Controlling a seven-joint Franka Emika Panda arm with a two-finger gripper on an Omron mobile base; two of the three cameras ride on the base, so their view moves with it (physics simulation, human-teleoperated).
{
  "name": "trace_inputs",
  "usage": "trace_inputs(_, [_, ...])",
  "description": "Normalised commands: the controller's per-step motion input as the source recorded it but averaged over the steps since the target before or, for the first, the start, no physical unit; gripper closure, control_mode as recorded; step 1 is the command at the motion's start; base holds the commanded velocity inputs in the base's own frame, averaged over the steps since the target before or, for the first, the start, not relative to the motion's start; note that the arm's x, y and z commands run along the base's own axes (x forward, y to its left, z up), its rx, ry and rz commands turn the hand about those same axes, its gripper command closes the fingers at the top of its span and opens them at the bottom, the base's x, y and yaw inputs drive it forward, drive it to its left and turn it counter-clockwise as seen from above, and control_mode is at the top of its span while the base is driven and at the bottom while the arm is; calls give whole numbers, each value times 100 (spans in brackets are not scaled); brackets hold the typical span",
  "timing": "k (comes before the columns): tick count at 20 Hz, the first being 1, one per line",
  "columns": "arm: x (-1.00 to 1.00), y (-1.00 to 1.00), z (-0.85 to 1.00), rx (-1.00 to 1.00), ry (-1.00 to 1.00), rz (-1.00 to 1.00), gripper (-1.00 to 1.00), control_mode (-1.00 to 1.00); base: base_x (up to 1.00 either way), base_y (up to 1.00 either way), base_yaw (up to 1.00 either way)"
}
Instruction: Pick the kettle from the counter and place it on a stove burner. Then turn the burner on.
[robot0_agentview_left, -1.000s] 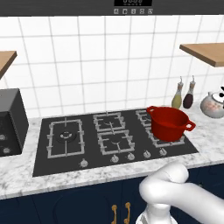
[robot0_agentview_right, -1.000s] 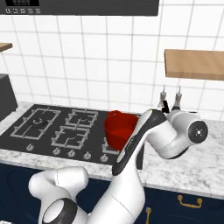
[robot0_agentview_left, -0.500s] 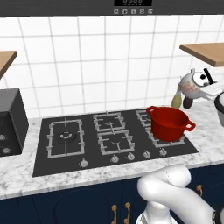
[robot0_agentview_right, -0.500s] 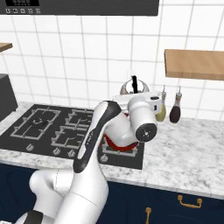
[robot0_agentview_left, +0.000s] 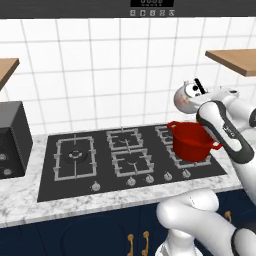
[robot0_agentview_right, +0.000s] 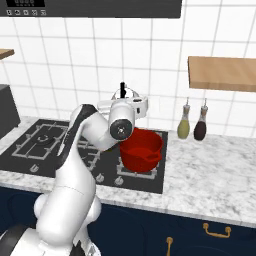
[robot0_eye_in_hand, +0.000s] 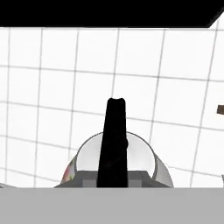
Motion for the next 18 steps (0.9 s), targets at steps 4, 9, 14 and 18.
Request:
trace_inputs(4, [47,100,5,0,24,0,100,-100,0,0,0])
trace_inputs(9, [30,100,2,0,36,5,100,-100,0,0,0])
trace_inputs(14, [5,100,-37,0,25,7,100,-100,0,0,0])
trace_inputs(18, [12,64,-31,-6,22,9,100,-100,0,0,0])
